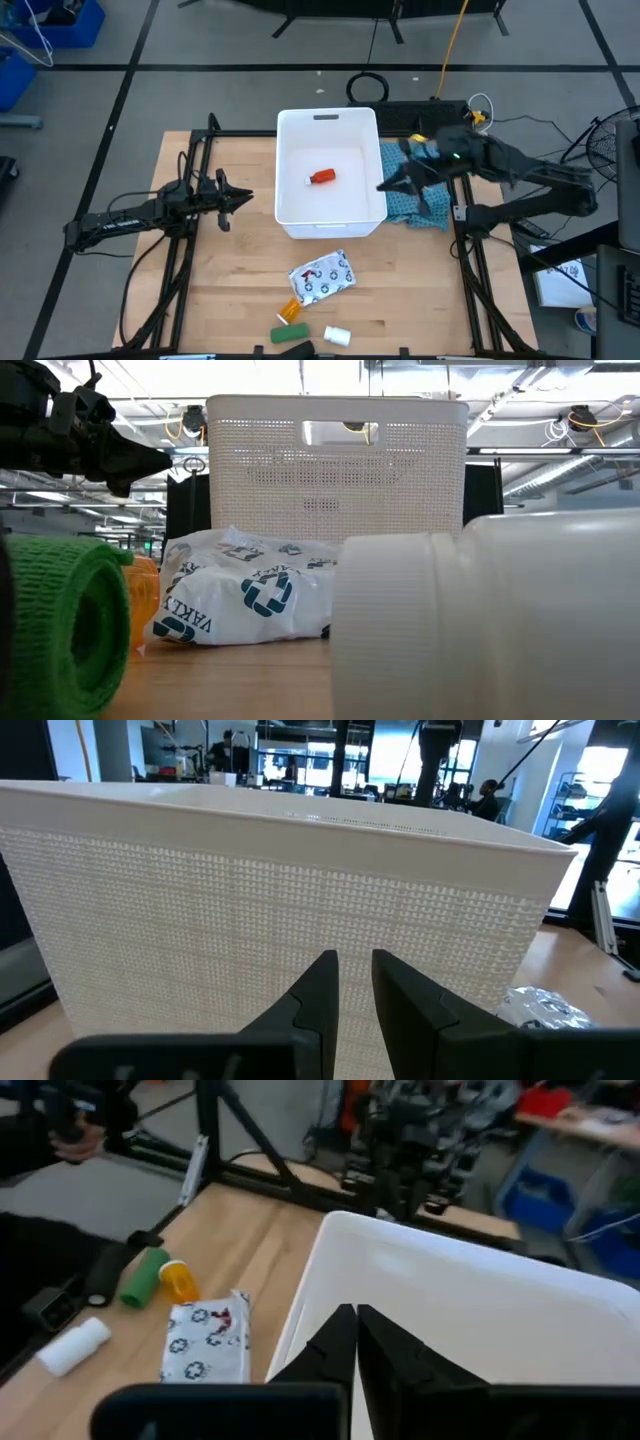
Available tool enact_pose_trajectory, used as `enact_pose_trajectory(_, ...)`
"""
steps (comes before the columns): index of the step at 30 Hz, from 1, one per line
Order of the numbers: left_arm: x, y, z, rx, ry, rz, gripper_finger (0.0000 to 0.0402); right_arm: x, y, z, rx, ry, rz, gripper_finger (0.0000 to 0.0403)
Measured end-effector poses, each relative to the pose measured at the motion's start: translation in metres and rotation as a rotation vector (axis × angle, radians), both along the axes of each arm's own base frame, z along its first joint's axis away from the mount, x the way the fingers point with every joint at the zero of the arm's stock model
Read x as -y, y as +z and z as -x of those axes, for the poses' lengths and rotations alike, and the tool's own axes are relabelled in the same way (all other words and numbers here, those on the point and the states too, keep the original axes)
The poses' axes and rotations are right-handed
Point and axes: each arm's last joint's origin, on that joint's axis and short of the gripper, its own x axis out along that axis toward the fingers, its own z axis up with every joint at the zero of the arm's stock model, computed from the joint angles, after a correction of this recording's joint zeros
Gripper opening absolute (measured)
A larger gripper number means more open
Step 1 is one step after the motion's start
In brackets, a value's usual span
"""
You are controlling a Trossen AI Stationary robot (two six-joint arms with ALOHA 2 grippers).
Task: Pick & place medical supplies in basket/bin
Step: Put the orange medicine bottle into the white bin
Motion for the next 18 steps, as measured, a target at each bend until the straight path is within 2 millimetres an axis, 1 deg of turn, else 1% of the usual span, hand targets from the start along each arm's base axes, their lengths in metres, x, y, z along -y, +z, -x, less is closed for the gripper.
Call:
enact_pose_trajectory(2, 0.000, -0.001, 0.000, -0.010, 0.000, 0.002, 0.0067, -0.004, -0.019, 0.013, 0.037, -0.020, -0.008, 0.0002)
enact_pose_trajectory(6, 0.000, -0.002, 0.000, -0.024, 0.000, 0.005, 0.0067, -0.007, -0.065, 0.034, 0.092, -0.061, -0.086, 0.0002)
enact_pose_trajectory(7, 0.000, -0.002, 0.000, -0.023, 0.000, 0.005, 0.0067, -0.007, -0.076, 0.039, 0.114, -0.058, -0.095, 0.0001)
enact_pose_trajectory(10, 0.000, -0.002, 0.000, -0.021, 0.000, 0.005, 0.0067, -0.011, -0.108, 0.048, 0.214, 0.028, -0.121, 0.0001)
enact_pose_trajectory(12, 0.000, -0.002, 0.000, -0.021, 0.000, 0.006, 0.0067, -0.012, -0.124, 0.053, 0.292, 0.036, -0.133, 0.0001)
enact_pose_trajectory(14, 0.000, -0.002, 0.000, -0.021, 0.000, 0.008, 0.0067, -0.011, -0.138, 0.057, 0.341, -0.009, -0.142, 0.0001)
enact_pose_trajectory(18, 0.000, -0.002, 0.000, -0.030, 0.000, -0.040, 0.0067, -0.009, -0.167, 0.062, 0.371, -0.091, -0.122, 0.0001)
